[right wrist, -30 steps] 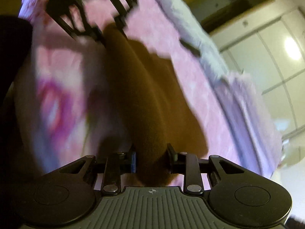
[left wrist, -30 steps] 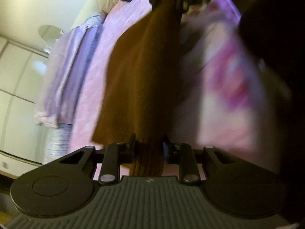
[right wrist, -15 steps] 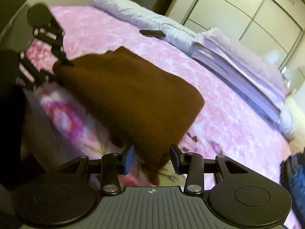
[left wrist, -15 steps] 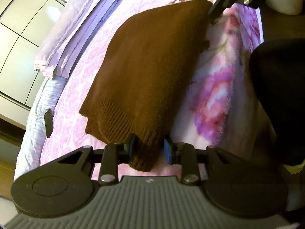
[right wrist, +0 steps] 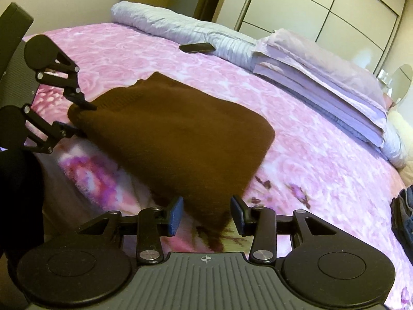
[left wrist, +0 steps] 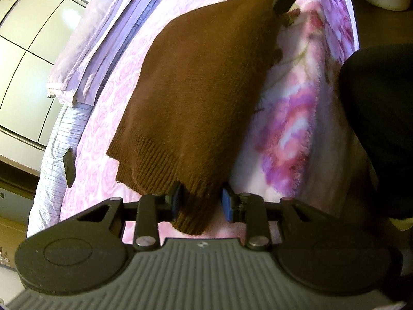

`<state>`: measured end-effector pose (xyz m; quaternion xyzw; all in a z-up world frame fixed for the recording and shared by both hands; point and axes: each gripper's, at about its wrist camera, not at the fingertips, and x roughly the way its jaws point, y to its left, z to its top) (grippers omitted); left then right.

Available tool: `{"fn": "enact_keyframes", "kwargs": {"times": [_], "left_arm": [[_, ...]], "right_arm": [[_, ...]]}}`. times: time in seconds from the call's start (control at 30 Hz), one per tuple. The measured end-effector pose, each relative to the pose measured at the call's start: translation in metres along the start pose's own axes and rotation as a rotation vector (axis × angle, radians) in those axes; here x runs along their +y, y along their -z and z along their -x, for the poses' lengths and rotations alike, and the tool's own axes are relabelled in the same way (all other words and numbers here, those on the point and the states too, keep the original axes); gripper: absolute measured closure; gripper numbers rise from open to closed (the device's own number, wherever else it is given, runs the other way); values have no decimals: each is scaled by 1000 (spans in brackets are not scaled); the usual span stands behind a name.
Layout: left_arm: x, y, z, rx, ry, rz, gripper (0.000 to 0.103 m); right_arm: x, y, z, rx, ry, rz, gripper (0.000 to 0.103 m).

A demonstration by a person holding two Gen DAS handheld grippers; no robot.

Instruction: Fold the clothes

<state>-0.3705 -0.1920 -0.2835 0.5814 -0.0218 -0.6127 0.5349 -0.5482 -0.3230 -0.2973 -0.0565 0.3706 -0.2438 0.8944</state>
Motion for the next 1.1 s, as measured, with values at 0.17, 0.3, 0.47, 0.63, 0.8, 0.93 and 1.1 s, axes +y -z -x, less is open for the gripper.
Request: {"fn": "enact_keyframes", "kwargs": {"times": [0.17, 0.3, 0.47, 0.63, 0.8, 0.93, 1.1], "left_arm": [[-3, 2, 2, -3, -5, -5, 76], [7, 11, 13, -17, -2, 28, 72], [36, 33, 36, -46, 26, 140, 69], [96, 58, 37, -96, 81, 423, 61], [161, 68, -18, -144, 242, 819, 54], [185, 62, -79, -144, 318, 977, 55], [186, 63, -128, -121, 392, 1067, 75]], "right_arm": [[-4, -1, -1, 4, -7, 8, 61], [-11, -4, -1, -7, -7, -4, 60], [-34, -10, 1, -61, -3, -61, 59], [-67, -19, -9, -129, -15, -165, 15], [-109, -34, -44, -131, -135, -351, 15], [-142, -42, -76, -113, -226, -511, 16], [-168, -49, -124, -69, -318, -629, 16]]}}
